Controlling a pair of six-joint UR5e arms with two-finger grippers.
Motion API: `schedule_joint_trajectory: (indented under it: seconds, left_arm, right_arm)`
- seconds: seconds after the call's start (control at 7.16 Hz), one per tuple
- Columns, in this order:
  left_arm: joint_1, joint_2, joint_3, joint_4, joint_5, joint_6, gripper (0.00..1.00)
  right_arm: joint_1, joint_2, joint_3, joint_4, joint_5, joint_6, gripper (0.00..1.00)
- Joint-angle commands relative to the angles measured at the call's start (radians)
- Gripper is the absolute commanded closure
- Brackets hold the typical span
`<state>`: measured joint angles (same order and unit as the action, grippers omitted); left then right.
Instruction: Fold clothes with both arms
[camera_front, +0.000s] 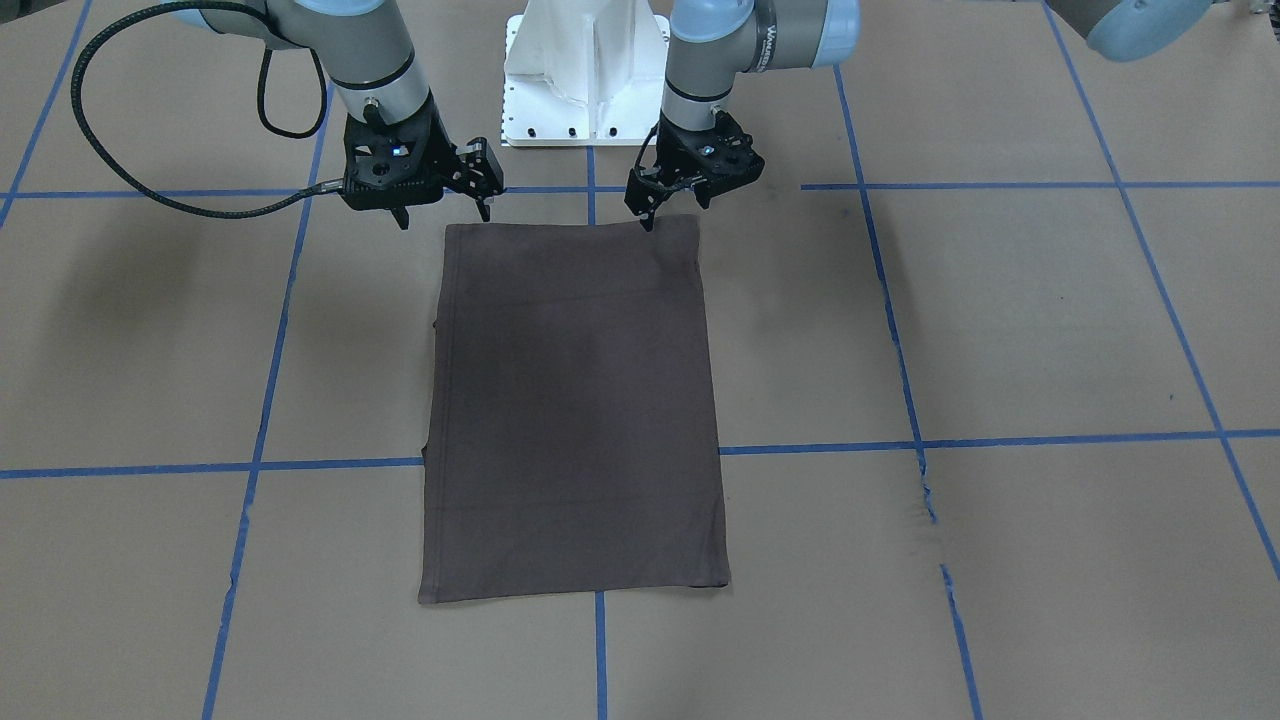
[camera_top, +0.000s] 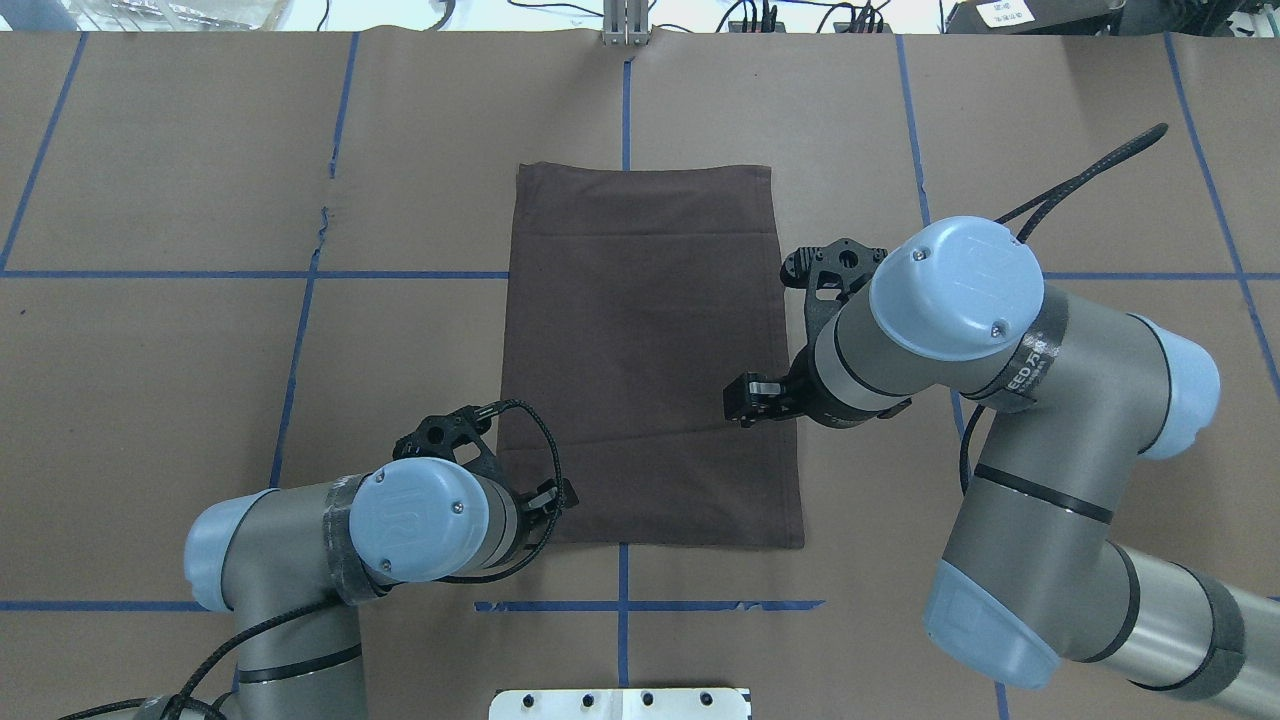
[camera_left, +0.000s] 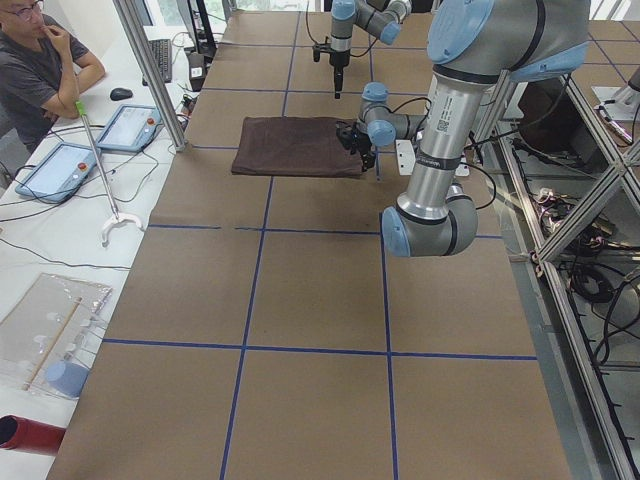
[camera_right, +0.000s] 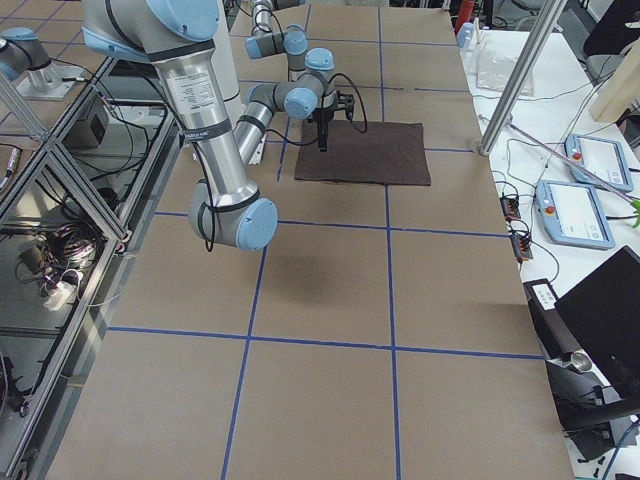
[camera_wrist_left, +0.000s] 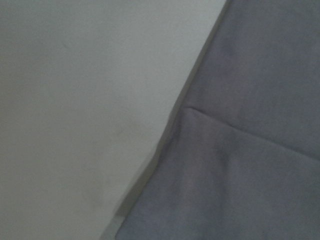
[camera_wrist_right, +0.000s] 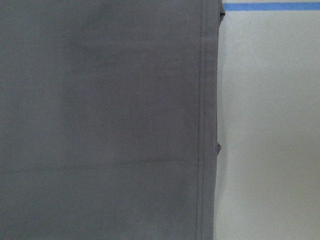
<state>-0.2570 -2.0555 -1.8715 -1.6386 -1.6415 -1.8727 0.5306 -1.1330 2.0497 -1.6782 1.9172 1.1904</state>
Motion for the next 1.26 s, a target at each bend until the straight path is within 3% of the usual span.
schedule_joint_trajectory:
  seconds: [0.0, 0.98, 1.12]
  left_arm:
    - [0.001, -0.002, 0.011, 0.000, 0.009, 0.000, 0.07]
    - [-0.002, 0.020, 0.011, 0.002, 0.028, 0.000, 0.17]
    - [-0.001, 0.020, 0.011, 0.002, 0.028, 0.000, 0.22]
  right_arm:
    - [0.003, -0.001, 0.000, 0.000, 0.000, 0.000, 0.00]
    - [0.008, -0.001, 0.000, 0.000, 0.002, 0.000, 0.00]
    - [0.008, -0.001, 0.000, 0.000, 0.002, 0.000, 0.00]
